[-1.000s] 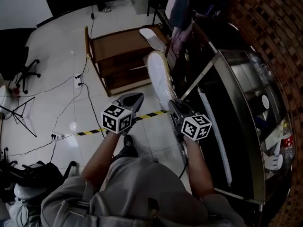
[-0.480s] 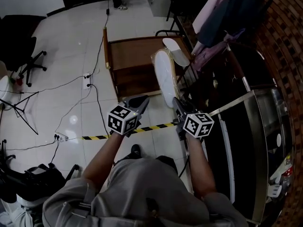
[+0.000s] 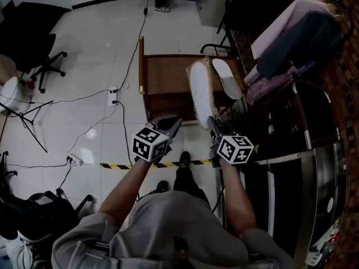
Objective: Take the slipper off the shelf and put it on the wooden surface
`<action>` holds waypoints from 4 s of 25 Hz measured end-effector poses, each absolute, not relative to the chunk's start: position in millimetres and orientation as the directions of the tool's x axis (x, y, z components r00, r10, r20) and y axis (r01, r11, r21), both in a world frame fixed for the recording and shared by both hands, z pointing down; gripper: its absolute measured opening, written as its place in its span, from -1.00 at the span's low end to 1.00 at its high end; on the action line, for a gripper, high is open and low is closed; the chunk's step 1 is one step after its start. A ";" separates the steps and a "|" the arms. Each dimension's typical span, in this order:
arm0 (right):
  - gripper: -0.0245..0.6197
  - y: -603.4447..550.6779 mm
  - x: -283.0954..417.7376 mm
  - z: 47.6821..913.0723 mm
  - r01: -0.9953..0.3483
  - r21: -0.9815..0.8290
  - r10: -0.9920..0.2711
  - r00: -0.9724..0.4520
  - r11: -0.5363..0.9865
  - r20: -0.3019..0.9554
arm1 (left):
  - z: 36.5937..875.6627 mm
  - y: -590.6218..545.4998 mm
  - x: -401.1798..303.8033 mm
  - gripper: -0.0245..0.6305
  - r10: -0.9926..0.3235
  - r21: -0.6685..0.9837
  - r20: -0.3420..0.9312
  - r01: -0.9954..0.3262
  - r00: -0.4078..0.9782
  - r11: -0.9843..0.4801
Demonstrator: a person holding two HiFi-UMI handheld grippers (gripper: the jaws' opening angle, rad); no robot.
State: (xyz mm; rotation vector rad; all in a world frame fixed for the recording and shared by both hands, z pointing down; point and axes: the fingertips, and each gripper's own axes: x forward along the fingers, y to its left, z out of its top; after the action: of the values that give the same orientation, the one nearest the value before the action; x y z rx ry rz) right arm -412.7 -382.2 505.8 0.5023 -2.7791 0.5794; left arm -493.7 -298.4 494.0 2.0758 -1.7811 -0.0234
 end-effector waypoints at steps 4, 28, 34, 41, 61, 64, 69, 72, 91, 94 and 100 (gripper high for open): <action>-0.76 -417.1 -448.1 523.2 -0.354 -0.354 -0.237 -0.912 0.866 0.335 | 496.1 -325.6 -522.0 -0.91 -0.963 0.305 0.240 -0.951 0.123 -0.046; -0.76 -537.2 -610.3 647.0 -0.318 -0.410 -0.084 -0.864 0.855 0.496 | 534.0 -428.7 -623.8 -0.91 -0.936 0.375 0.348 -0.908 -0.050 0.188; -0.75 -530.3 -622.6 667.1 -0.356 -0.387 -0.101 -0.833 0.851 0.545 | 543.7 -428.9 -636.4 -0.91 -0.933 0.391 0.360 -0.906 -0.012 0.162; -0.69 -532.9 -614.2 684.3 -0.421 -0.300 -0.170 -0.777 0.856 0.606 | 552.3 -423.9 -645.1 -0.91 -0.932 0.412 0.360 -0.903 0.035 0.125; 0.00 -530.9 -595.8 575.3 -0.336 -0.286 -0.202 -0.889 0.897 0.411 | 531.9 -437.7 -634.5 -0.91 -0.936 0.395 0.324 -0.919 0.141 -0.001; -0.41 -532.9 -592.1 531.6 -0.309 -0.271 -0.214 -0.920 0.911 0.330 | 518.4 -445.2 -632.8 -0.91 -0.942 0.389 0.302 -0.921 0.150 -0.022; -0.89 -536.9 -582.5 480.6 -0.287 -0.243 -0.233 -0.945 0.927 0.228 | 498.8 -457.0 -631.2 -0.91 -0.951 0.377 0.269 -0.925 0.150 -0.039; -0.92 -533.3 -582.2 458.7 -0.248 -0.229 -0.207 -0.960 0.942 0.189 | 486.2 -461.9 -629.5 -0.91 -0.958 0.367 0.248 -0.929 0.146 -0.047; -0.92 -525.1 -609.4 417.1 -0.123 -0.185 -0.100 -0.987 0.975 0.129 | 454.5 -465.9 -639.8 -0.91 -0.971 0.322 0.211 -0.946 0.111 -0.038; -0.92 -525.7 -609.9 414.4 -0.123 -0.185 -0.102 -0.988 0.975 0.120 | 454.8 -464.8 -640.3 -0.91 -0.971 0.322 0.213 -0.946 0.109 -0.036; -0.92 -523.6 -607.7 412.3 -0.119 -0.190 -0.098 -0.988 0.974 0.117 | 454.1 -461.6 -638.9 -0.91 -0.971 0.323 0.213 -0.946 0.107 -0.033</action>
State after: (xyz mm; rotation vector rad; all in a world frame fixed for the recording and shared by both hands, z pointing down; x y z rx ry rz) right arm -607.7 -523.6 412.3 0.1662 -3.0152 0.3005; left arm -638.9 -461.6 454.1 2.0129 -1.8712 -0.0919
